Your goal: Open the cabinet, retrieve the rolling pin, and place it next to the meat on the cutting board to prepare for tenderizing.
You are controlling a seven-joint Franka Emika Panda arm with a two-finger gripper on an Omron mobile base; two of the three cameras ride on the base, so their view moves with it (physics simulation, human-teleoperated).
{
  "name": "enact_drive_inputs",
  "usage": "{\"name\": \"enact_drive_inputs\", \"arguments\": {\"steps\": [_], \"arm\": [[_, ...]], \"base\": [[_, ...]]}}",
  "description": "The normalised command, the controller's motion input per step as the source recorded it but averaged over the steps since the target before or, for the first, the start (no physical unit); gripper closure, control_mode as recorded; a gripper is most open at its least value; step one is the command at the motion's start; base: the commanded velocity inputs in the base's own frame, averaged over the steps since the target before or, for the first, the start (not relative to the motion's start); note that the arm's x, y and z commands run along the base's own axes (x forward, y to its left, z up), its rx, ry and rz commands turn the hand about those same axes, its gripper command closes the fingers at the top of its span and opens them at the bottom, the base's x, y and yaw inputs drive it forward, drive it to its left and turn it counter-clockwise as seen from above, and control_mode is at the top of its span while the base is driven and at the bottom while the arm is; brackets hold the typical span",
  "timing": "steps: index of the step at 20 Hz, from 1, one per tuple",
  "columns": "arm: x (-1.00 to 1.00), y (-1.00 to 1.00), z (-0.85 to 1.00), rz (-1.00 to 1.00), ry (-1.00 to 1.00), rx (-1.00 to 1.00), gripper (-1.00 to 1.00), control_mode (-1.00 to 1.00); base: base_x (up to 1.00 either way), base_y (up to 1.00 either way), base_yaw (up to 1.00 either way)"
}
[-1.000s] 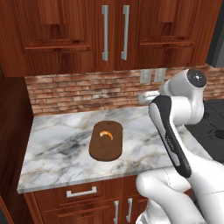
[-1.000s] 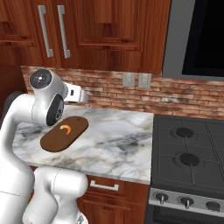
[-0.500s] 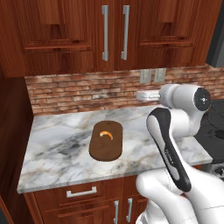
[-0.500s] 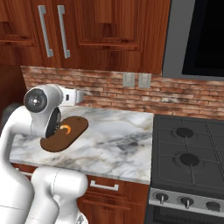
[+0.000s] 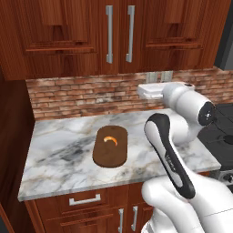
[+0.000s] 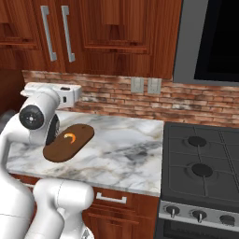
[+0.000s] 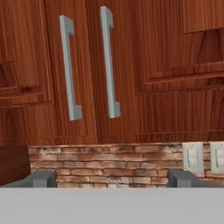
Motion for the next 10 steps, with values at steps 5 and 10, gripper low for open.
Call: {"name": "enact_drive_inputs", "arguments": {"steps": [5,10], "arm": [[0.00,0.25,0.50,0.01,-0.13,0.00,-1.00,-1.00],[0.02,0.13,0.18,0.00,-0.01,-0.02,-1.00,-1.00]], "base": [[0.00,0.00,0.00],[0.00,0.00,0.00]]}}
